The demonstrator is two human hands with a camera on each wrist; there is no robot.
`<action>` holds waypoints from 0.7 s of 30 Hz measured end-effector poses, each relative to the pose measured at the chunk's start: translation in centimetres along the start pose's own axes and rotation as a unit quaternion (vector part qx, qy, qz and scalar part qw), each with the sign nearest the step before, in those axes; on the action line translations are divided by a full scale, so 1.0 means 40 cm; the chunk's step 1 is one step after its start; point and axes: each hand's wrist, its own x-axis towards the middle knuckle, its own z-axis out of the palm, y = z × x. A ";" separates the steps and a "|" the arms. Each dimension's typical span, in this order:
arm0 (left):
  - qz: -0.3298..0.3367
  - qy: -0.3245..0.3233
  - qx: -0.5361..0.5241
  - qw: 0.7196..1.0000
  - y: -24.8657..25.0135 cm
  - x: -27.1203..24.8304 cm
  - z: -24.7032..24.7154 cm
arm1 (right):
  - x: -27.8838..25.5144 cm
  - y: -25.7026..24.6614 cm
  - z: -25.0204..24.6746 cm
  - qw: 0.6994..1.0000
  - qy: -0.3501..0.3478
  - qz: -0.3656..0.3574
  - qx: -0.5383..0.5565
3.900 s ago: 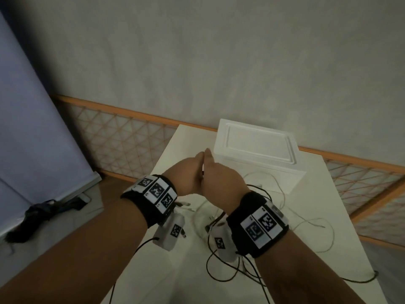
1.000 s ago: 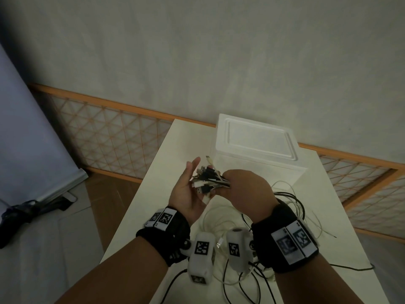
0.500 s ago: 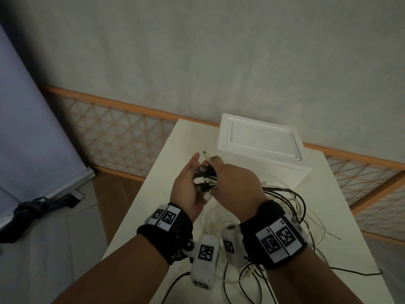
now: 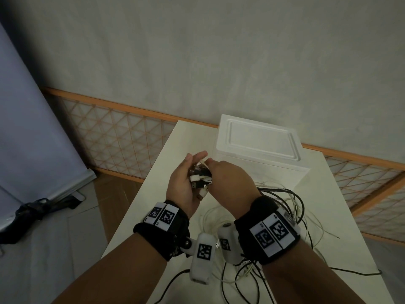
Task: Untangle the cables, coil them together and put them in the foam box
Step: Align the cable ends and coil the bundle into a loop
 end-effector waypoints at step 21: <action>-0.022 0.141 0.152 0.978 0.003 -0.026 0.032 | -0.020 -0.047 -0.028 0.998 -0.023 0.045 -0.041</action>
